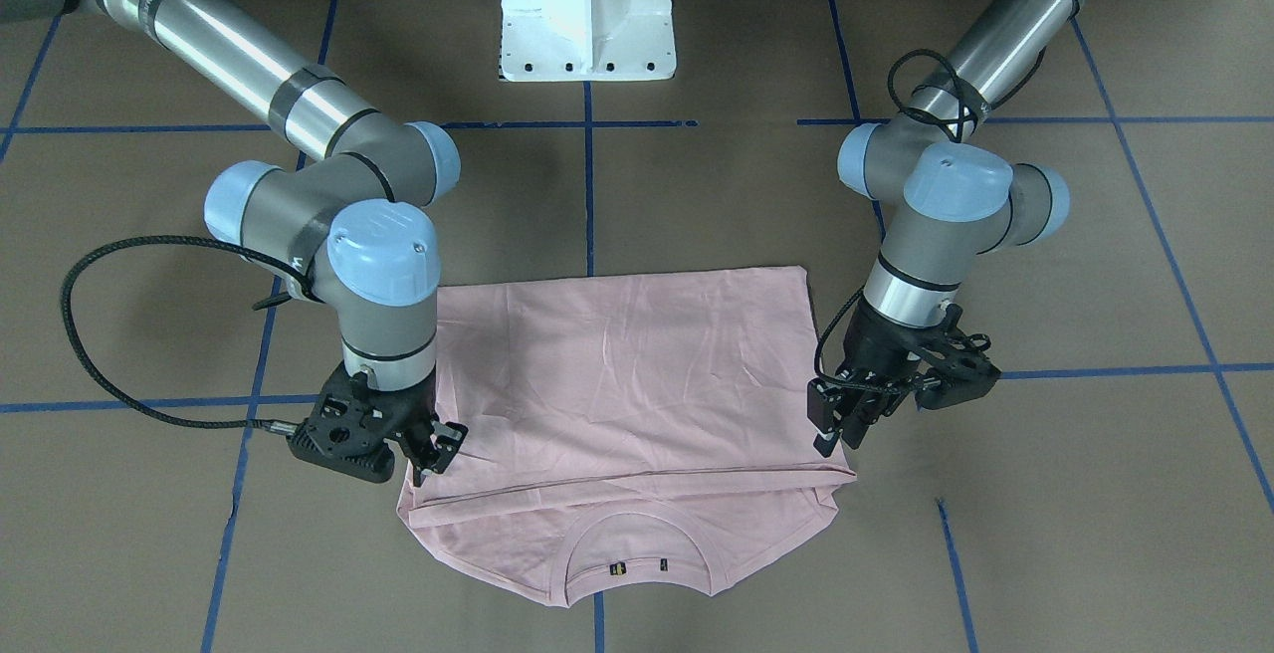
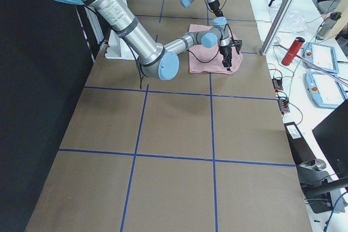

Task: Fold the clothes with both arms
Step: 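Lower the hem onto the collar edge and open both grippers, then move the right gripper to the folded shirt's near corner and grasp it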

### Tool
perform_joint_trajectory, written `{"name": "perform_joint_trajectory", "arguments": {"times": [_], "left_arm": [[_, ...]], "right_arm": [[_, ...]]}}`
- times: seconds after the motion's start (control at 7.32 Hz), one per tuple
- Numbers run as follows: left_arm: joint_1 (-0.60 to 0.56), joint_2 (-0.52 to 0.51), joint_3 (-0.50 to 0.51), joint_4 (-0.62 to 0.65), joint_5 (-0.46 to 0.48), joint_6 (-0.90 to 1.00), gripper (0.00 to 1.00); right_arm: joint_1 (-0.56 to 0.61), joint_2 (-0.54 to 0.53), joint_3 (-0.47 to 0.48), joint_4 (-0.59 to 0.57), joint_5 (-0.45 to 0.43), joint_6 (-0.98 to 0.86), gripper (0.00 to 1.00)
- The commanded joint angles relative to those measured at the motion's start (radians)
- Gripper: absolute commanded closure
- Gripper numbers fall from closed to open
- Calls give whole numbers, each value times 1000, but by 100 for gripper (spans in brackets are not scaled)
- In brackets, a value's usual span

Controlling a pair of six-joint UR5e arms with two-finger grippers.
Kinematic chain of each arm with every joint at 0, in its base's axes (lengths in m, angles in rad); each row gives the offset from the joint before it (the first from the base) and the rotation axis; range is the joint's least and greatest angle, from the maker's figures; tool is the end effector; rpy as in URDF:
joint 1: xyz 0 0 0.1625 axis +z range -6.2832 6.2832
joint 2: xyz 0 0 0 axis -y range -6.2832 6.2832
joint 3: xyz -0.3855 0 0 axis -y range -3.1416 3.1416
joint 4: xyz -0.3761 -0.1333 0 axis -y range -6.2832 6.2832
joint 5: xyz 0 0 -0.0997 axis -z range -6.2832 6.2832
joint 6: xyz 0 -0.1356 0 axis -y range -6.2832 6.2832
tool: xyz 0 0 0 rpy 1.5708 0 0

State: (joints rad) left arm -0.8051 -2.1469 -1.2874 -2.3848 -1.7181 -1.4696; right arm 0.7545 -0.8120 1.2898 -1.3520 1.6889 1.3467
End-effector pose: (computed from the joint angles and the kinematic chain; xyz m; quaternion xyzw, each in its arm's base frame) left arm 0.4274 -0.6082 0.3481 0.1732 0.4986 -0.2562 0.8098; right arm -0.4749 -0.6075 0.3086 0.1112 -0.3268 0.2265 0.9108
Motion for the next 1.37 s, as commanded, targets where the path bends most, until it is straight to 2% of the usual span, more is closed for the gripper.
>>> {"name": "perform_joint_trajectory", "arguments": {"times": [0.0, 0.14, 0.55, 1.23], "left_arm": [[-3, 7, -1, -8, -41, -6, 53], [-2, 16, -6, -10, -43, -6, 53], [1, 16, -6, -11, -43, -6, 53], [6, 21, -4, -10, -41, -6, 53]], "right_arm": [[-81, -253, 353, -2, 40, 169, 39], [-131, -301, 415, -15, 38, 224, 36], [-210, -328, 418, -10, 18, 368, 37], [-233, -322, 388, -4, 17, 362, 42]]}}
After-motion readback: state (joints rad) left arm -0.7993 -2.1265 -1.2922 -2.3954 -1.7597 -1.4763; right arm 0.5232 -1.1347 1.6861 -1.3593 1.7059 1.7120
